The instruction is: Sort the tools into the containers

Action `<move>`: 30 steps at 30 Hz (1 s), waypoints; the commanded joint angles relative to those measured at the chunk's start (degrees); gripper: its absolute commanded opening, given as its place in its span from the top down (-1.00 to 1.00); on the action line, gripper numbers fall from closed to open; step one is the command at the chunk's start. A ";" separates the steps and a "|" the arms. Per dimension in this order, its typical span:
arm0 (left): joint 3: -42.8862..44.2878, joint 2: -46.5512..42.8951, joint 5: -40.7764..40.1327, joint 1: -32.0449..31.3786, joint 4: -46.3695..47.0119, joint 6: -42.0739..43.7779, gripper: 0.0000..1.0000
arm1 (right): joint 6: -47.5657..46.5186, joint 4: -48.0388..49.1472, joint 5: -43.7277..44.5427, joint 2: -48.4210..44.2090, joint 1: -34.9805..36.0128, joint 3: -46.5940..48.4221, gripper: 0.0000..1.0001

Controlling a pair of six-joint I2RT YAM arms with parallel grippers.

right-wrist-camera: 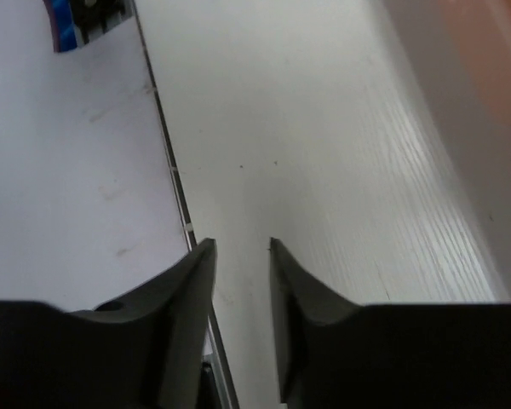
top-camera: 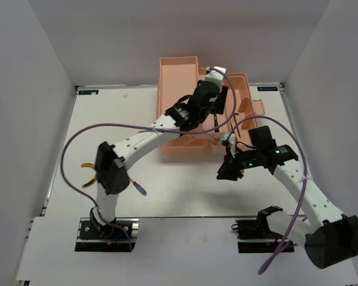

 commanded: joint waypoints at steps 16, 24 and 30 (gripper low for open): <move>-61.63 -75.76 -35.88 2.88 -35.71 -39.82 -0.70 | 32.82 20.05 36.59 45.74 44.25 28.24 0.09; -63.39 -80.53 -36.41 2.88 -42.32 -44.31 -0.75 | 40.14 18.29 38.52 59.65 49.71 46.27 -0.19; -63.39 -83.08 -35.27 2.88 -44.07 -44.31 -0.75 | 41.81 17.76 40.45 68.27 50.85 53.93 -0.19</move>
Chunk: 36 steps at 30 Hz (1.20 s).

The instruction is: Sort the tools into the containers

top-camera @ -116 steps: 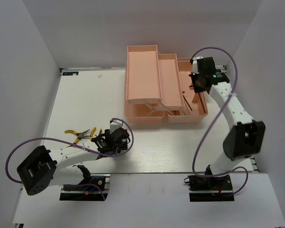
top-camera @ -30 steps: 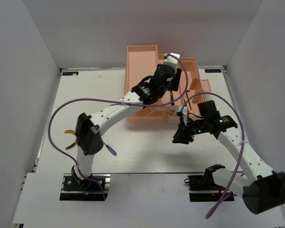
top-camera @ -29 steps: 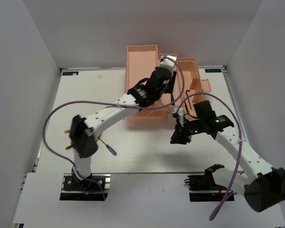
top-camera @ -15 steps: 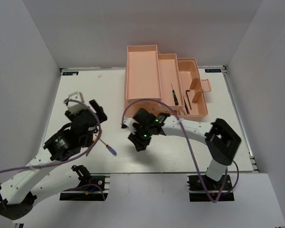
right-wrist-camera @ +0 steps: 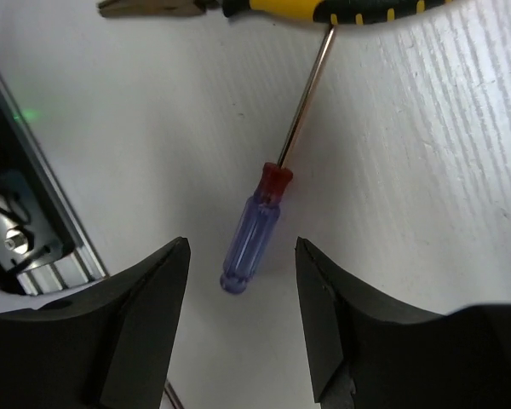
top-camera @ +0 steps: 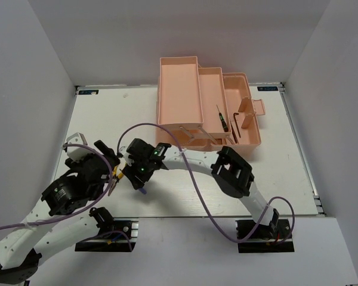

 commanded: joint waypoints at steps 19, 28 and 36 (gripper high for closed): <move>-1.23 -4.48 -0.03 -0.05 -4.28 -1.91 -0.75 | -3.64 -0.33 24.35 5.29 7.11 -5.37 0.05; -5.18 -2.39 1.98 -0.05 -1.03 -1.30 -0.64 | -3.38 -3.05 25.07 0.55 5.45 -15.81 1.00; -8.61 2.90 5.85 -0.05 6.61 0.98 -0.45 | -12.46 -8.15 5.16 -16.14 -2.37 -27.06 1.00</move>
